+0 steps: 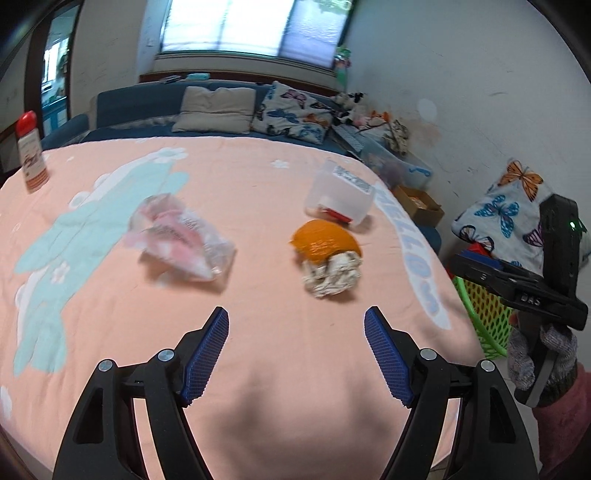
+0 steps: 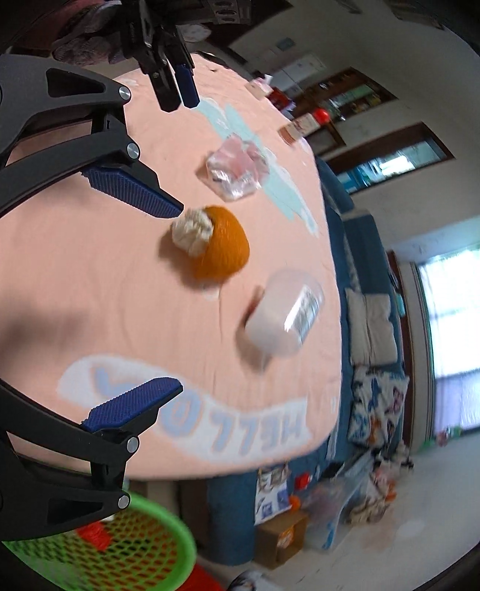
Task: Collect trash
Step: 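Move the right tool to the orange peel wrapped around crumpled tissue, then grasp the orange peel with the right tool and lift it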
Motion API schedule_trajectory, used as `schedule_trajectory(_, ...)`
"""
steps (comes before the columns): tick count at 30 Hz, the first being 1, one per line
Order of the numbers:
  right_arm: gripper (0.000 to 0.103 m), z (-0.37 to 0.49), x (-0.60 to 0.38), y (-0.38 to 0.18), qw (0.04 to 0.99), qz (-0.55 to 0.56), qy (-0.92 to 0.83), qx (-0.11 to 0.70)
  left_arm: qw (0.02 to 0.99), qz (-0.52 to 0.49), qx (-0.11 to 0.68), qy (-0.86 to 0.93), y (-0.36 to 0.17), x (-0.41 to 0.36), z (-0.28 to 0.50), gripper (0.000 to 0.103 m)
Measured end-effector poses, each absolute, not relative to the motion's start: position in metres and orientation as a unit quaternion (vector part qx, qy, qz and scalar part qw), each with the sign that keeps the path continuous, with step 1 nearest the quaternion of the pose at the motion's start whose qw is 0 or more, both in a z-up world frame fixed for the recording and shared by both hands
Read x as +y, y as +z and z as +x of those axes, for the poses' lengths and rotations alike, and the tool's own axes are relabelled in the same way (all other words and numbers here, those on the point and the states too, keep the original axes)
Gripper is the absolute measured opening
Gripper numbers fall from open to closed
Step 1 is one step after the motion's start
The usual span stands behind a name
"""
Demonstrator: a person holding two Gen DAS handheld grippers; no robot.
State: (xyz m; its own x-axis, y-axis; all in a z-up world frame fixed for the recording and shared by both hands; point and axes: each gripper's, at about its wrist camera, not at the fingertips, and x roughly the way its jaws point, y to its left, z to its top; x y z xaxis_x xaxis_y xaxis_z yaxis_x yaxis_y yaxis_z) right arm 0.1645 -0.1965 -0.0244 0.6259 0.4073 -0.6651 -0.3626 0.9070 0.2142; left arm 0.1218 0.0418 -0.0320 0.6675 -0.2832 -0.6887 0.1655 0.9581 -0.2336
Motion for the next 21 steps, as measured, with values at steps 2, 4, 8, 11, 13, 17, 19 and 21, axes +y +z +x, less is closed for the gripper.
schedule_trajectory(2, 0.090, 0.172, -0.183, -0.028, 0.897, 0.022, 0.225, 0.381, 0.910, -0.079, 0.390, -0.117, -0.035, 0.047, 0.119, 0.074)
schedule_trajectory(4, 0.092, 0.179, -0.170, -0.032, 0.893, 0.010, 0.233, 0.384, 0.909, -0.084, 0.392, -0.111, -0.039, 0.053, 0.117, 0.074)
schedule_trajectory(8, 0.093, 0.200, -0.146, -0.041, 0.883, 0.003, 0.251, 0.396, 0.906, -0.095, 0.399, -0.104, -0.046, 0.061, 0.116, 0.074)
schedule_trajectory(11, 0.094, 0.212, -0.134, -0.046, 0.876, 0.003, 0.261, 0.405, 0.905, -0.098, 0.402, -0.099, -0.050, 0.066, 0.117, 0.075)
schedule_trajectory(13, 0.095, 0.220, -0.126, -0.051, 0.871, 0.002, 0.266, 0.413, 0.903, -0.102, 0.405, -0.097, -0.053, 0.069, 0.118, 0.075)
schedule_trajectory(17, 0.096, 0.236, -0.110, -0.063, 0.861, 0.000, 0.271, 0.431, 0.901, -0.106, 0.411, -0.096, -0.058, 0.073, 0.121, 0.075)
schedule_trajectory(19, 0.096, 0.242, -0.103, -0.069, 0.857, -0.001, 0.271, 0.438, 0.900, -0.106, 0.412, -0.095, -0.060, 0.074, 0.121, 0.075)
schedule_trajectory(21, 0.096, 0.248, -0.097, -0.075, 0.854, -0.007, 0.270, 0.444, 0.899, -0.108, 0.414, -0.095, -0.060, 0.075, 0.123, 0.075)
